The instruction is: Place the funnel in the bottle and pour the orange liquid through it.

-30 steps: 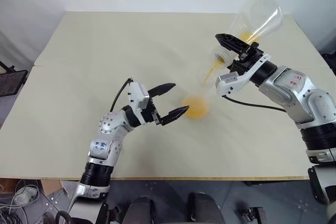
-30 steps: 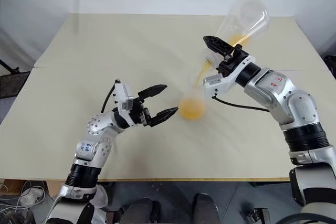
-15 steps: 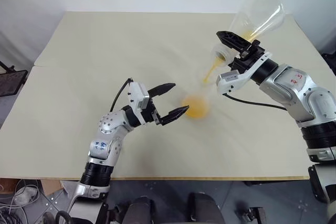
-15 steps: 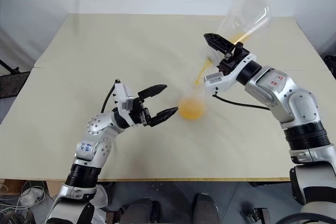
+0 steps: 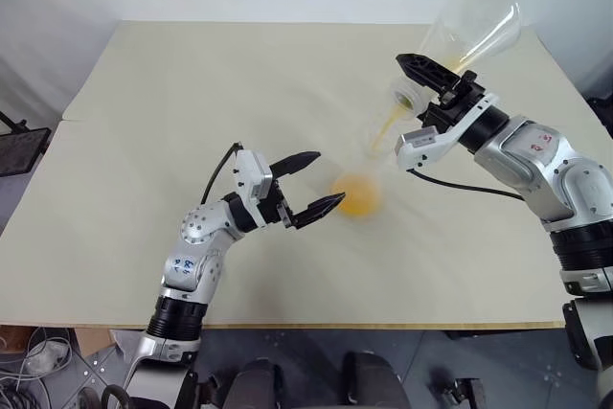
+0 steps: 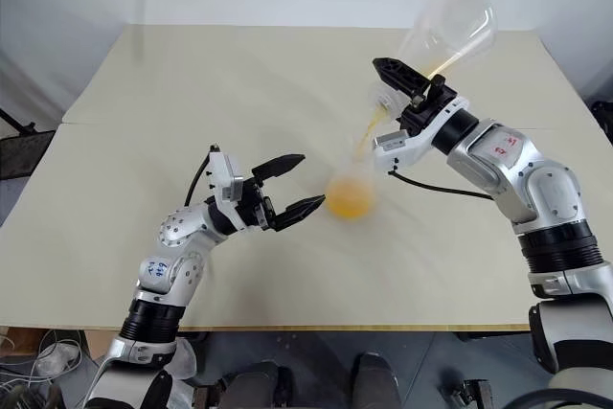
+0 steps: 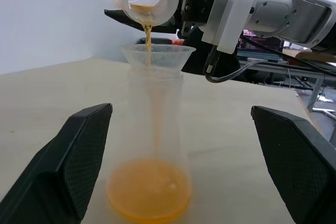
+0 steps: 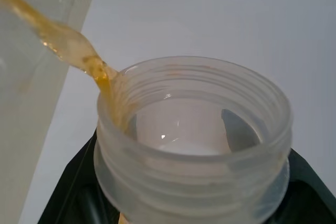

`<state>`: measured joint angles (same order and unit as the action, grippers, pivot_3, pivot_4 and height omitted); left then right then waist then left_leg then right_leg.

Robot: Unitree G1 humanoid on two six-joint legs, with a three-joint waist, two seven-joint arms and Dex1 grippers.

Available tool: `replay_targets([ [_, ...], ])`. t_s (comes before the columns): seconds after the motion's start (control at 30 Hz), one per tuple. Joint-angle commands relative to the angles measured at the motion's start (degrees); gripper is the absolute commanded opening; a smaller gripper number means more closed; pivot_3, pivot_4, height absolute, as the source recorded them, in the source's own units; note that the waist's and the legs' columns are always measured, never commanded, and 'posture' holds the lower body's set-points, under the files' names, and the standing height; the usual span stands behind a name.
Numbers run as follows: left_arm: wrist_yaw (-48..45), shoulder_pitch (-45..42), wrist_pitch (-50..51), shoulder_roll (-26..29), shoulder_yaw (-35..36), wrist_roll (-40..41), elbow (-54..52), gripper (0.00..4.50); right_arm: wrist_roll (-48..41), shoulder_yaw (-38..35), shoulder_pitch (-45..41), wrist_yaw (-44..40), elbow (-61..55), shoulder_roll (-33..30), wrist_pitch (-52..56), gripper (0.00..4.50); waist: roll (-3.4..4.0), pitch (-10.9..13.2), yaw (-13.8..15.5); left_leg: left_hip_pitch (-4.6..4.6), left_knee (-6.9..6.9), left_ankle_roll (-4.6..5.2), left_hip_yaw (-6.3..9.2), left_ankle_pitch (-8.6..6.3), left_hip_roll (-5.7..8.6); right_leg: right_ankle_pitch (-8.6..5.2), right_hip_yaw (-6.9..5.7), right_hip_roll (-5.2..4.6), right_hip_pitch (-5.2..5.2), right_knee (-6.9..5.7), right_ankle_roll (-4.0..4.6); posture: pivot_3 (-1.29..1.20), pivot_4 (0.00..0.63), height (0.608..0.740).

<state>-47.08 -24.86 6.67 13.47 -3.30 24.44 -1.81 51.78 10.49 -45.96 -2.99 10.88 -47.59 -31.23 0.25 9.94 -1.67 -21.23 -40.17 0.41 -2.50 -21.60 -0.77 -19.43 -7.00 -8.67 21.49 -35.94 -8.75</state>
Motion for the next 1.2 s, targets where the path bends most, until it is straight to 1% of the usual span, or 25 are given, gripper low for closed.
replay_targets([
  [0.03,0.20,-0.80,-1.22,-0.55,-0.13,-0.06,-1.49,4.50,0.02,-1.20,-1.88,1.49,-0.57,-1.82,-0.01,2.48,0.00,0.00,-0.02,0.00,0.00,0.00,0.00,0.00,0.00,0.00,0.00,0.00,0.00,0.00,0.00,0.00,0.150,0.740],
  [0.6,0.24,-0.86,-1.75,-1.13,-0.03,-0.24,-1.00,4.50,0.33,-0.43,-2.07,2.36,-0.45,-2.40,-0.82,2.48,0.00,0.00,-0.02,0.00,0.00,0.00,-0.01,0.00,0.00,0.00,0.00,0.00,0.00,0.00,0.00,0.00,0.150,0.740],
  [1.2,0.15,-0.98,-1.99,-1.21,-0.10,-0.31,-0.65,4.50,-0.39,-0.83,-1.77,1.84,-2.41,-1.35,-0.64,2.48,0.00,0.00,-0.02,0.00,0.00,0.00,-0.01,0.00,0.00,0.00,0.00,0.00,0.00,0.00,0.00,0.00,0.150,0.740],
])
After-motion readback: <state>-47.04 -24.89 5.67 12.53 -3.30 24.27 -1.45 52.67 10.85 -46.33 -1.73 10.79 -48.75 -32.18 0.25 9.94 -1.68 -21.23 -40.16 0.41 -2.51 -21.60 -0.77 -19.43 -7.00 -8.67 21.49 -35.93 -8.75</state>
